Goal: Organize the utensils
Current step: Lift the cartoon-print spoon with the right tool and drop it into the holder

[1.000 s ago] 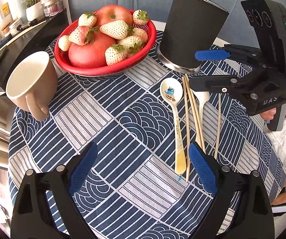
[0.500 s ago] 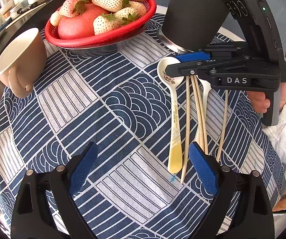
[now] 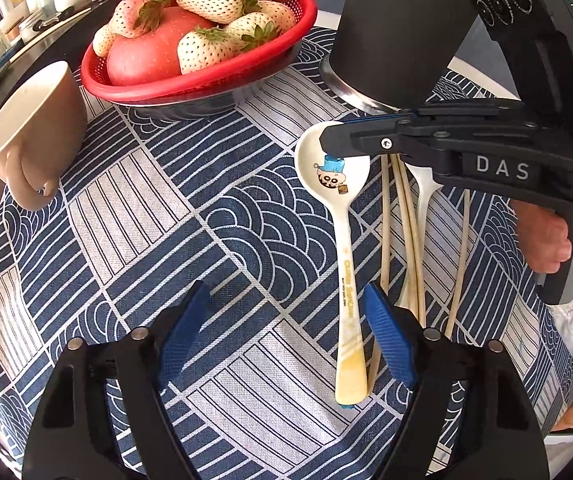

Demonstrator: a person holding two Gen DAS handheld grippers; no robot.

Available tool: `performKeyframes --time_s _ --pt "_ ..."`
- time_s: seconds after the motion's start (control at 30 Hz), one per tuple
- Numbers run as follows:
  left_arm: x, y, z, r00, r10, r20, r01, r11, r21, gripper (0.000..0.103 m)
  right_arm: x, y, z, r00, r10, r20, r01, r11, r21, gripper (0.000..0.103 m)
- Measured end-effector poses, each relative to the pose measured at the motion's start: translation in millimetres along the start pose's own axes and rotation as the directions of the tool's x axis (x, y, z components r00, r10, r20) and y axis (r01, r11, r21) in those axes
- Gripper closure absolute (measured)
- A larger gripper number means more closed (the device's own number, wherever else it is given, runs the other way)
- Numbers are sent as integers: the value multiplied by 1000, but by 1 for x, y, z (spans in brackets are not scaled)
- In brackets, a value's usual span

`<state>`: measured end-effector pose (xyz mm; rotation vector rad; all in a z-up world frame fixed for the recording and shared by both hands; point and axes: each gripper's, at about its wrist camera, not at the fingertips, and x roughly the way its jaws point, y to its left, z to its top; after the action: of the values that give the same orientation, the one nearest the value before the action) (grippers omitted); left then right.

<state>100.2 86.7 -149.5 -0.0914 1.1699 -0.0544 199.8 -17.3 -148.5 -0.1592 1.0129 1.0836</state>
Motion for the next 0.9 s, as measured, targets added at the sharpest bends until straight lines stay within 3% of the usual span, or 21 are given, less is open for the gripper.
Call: performKeyframes --time_s 0.2,0.27,0.3,0.53,0.9 --pt "-3 5 -1 1000 17 9 -17 1000 9 54 -11 8 7 999 1 39 -3 999 54 97" --pt "-8 10 -3 1000 4 0 -4 1000 20 80 -15 10 11 999 -5 50 2 998 62 97" --pt "-10 14 -3 1000 -6 -12 7 1000 22 87 -17 12 12 998 -4 55 1 998 65 97" --pt "-27 26 -4 999 -52 -12 53 997 52 88 -32 33 15 996 -39 79 34 998 55 97" --pt "-67 23 12 995 -101 24 93 969 228 89 -77 67 21 974 -169 151 160 984 73 98"
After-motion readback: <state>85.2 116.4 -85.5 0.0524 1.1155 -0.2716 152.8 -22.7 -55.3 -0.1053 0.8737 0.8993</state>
